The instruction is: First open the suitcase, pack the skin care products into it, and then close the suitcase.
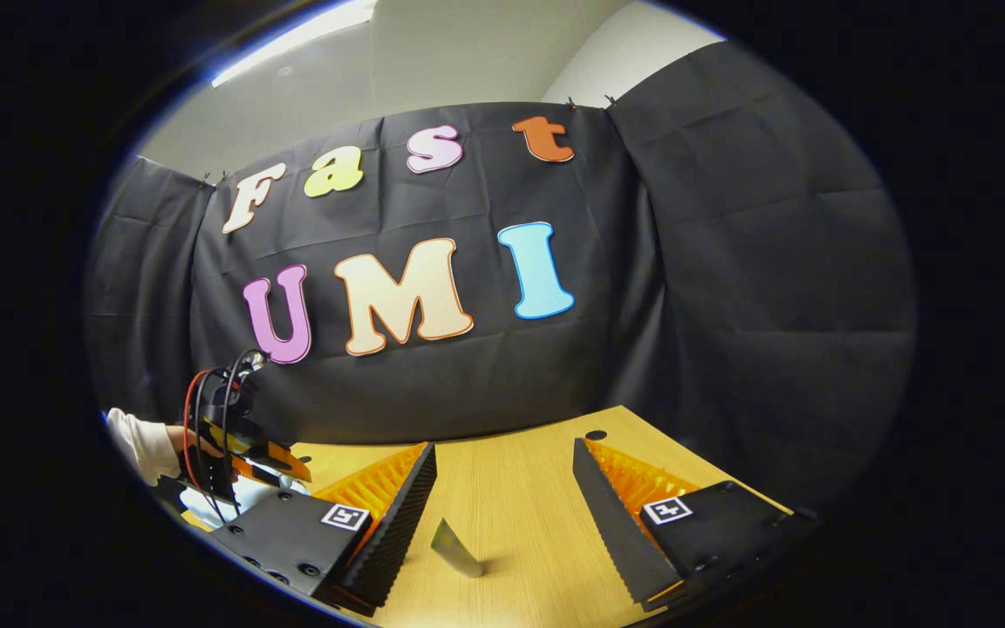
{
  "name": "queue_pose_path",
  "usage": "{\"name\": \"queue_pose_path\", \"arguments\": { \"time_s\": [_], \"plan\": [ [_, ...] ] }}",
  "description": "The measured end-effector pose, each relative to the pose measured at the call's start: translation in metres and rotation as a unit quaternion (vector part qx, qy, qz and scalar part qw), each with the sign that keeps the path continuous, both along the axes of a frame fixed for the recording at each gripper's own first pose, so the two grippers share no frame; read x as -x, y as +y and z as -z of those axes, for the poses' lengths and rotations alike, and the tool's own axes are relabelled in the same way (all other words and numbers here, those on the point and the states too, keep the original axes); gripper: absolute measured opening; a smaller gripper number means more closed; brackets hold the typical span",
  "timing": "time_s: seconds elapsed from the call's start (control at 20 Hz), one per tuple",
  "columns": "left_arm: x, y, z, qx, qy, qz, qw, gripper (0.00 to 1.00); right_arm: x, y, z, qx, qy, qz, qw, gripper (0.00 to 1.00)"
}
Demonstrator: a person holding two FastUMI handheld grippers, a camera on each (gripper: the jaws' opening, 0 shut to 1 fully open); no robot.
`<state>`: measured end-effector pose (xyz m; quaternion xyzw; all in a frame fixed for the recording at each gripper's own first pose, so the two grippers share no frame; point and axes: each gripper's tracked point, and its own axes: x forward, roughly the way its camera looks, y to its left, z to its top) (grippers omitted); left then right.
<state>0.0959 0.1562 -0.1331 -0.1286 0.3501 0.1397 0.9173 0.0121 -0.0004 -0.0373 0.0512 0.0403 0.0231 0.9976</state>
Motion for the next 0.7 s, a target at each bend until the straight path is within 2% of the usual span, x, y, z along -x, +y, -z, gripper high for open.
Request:
{"name": "queue_pose_path", "arguments": {
  "time_s": [0.25,0.35,0.4,0.55,0.7],
  "plan": [
    [-0.007,0.006,0.031,0.042,0.067,-0.036,0.996,0.79,0.005,-0.005,0.002,-0.002,0.007,0.005,1.000,0.98],
    [-0.011,0.013,0.040,0.039,0.085,-0.045,0.995,0.62,0.007,-0.010,0.001,0.004,0.006,0.011,1.000,0.98],
    [-0.011,0.015,0.044,0.039,0.096,-0.045,0.994,0.64,0.007,-0.013,0.001,0.005,0.006,0.014,1.000,0.98],
    [-0.011,0.011,0.061,0.060,0.125,-0.043,0.989,0.47,0.007,-0.018,0.005,0.002,0.014,0.020,1.000,0.98],
    [-0.010,0.018,0.070,0.046,0.145,-0.055,0.987,0.31,0.007,-0.023,0.007,0.003,0.019,0.025,1.000,0.98]
  ]
}}
